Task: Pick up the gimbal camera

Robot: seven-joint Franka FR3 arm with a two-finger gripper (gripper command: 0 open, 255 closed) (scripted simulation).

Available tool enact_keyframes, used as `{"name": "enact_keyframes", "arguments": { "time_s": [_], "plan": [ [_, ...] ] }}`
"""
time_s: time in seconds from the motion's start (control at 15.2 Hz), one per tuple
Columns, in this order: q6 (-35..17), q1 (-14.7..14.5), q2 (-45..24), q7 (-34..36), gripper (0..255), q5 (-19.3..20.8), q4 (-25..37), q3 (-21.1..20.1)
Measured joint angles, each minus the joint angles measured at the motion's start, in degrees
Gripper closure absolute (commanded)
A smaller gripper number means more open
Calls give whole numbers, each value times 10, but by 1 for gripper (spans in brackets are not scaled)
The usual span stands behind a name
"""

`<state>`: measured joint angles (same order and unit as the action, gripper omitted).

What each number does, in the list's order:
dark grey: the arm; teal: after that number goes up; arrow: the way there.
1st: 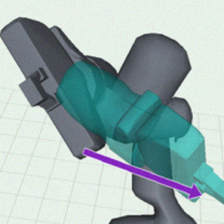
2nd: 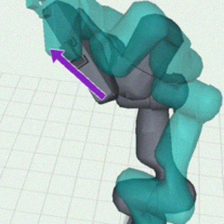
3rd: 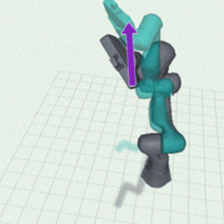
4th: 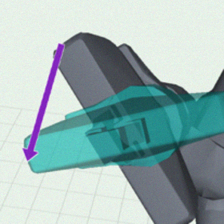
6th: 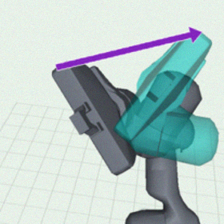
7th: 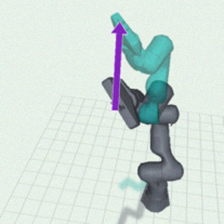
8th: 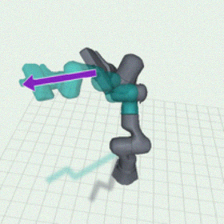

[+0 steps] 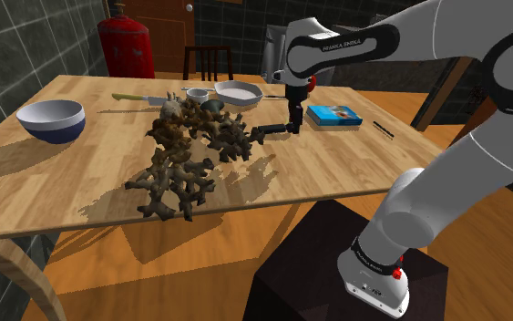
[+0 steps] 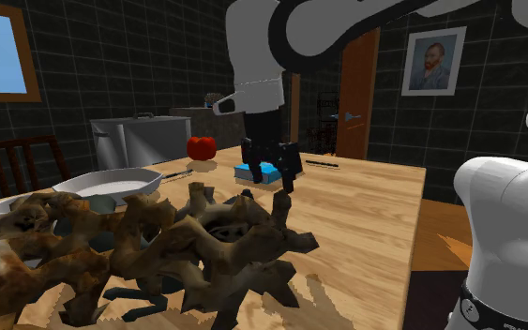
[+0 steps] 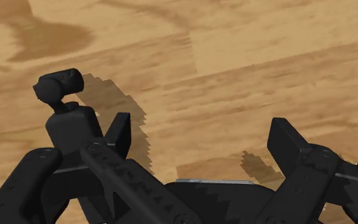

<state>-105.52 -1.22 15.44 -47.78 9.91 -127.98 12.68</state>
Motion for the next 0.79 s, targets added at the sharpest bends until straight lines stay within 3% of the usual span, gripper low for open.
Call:
{"name": "enact_keyframes", "arguments": {
  "time_s": [0.53,0.79],
  "plan": [
    [-72,-2,-142,-167,0,-22,117,31],
    [-97,-2,-165,-179,0,-27,118,31]
  ]
}}
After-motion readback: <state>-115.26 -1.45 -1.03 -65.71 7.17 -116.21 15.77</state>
